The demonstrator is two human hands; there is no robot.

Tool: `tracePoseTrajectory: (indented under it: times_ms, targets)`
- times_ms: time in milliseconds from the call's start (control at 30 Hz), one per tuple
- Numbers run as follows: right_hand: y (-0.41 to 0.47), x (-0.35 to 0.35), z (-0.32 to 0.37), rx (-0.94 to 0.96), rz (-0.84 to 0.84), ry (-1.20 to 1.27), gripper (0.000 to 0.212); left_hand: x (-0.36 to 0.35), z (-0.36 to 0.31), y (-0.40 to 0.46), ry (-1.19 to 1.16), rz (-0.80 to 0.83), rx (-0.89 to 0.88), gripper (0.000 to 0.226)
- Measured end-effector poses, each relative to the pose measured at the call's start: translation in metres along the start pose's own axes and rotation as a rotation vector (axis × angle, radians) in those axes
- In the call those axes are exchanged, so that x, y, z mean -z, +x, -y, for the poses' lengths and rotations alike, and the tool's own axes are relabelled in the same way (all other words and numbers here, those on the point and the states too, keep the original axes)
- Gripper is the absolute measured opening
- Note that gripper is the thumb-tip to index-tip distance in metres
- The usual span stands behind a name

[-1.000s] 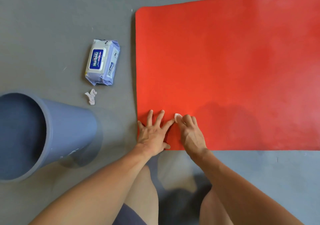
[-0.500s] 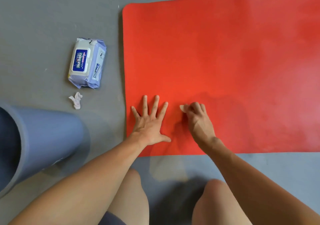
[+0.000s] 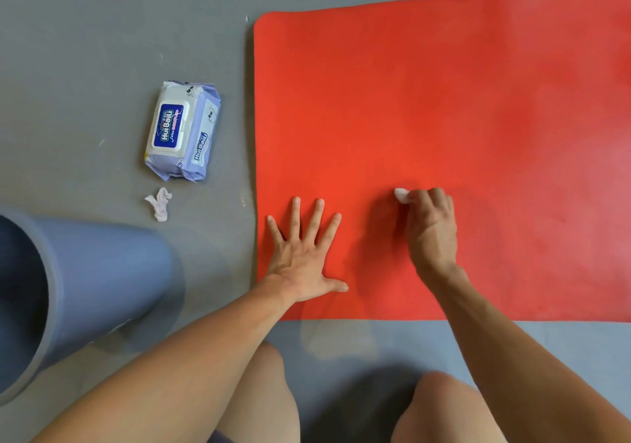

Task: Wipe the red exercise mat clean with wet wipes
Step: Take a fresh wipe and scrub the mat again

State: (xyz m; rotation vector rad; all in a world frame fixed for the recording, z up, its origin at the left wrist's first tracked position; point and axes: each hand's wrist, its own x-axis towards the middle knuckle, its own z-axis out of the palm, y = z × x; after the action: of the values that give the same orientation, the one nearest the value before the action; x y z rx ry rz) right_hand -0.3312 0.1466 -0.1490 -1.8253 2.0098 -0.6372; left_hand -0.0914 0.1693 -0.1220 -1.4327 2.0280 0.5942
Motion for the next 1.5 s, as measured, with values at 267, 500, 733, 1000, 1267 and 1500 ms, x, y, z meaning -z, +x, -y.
tracePoseTrajectory:
  times_ms: [267, 500, 733, 1000, 1267, 1500]
  targets:
    - [-0.045, -0.034, 0.042, 0.212, 0.240, -0.104, 0.042, 0.002, 0.000, 0.000, -0.001, 0.024, 0.004, 0.136]
    - [-0.013, -0.014, 0.038, 0.137, 0.135, -0.167, 0.044, 0.001, 0.000, 0.000, -0.013, 0.019, -0.001, 0.136]
    - [-0.029, -0.025, 0.037, 0.046, 0.163, -0.035, 0.039, 0.001, 0.002, 0.001, -0.016, 0.024, -0.008, 0.137]
    - [-0.029, -0.030, 0.039, 0.499, 0.337, -0.010, 0.020, 0.001, 0.001, 0.001, -0.033, 0.018, -0.007, 0.137]
    - [-0.008, -0.021, 0.034, 0.111, 0.130, 0.074, 0.017, -0.002, 0.002, 0.001, -0.042, 0.005, -0.016, 0.139]
    - [-0.027, -0.022, 0.053, 0.419, 0.416, 0.032, 0.026, -0.002, 0.003, 0.002, -0.069, -0.016, -0.016, 0.141]
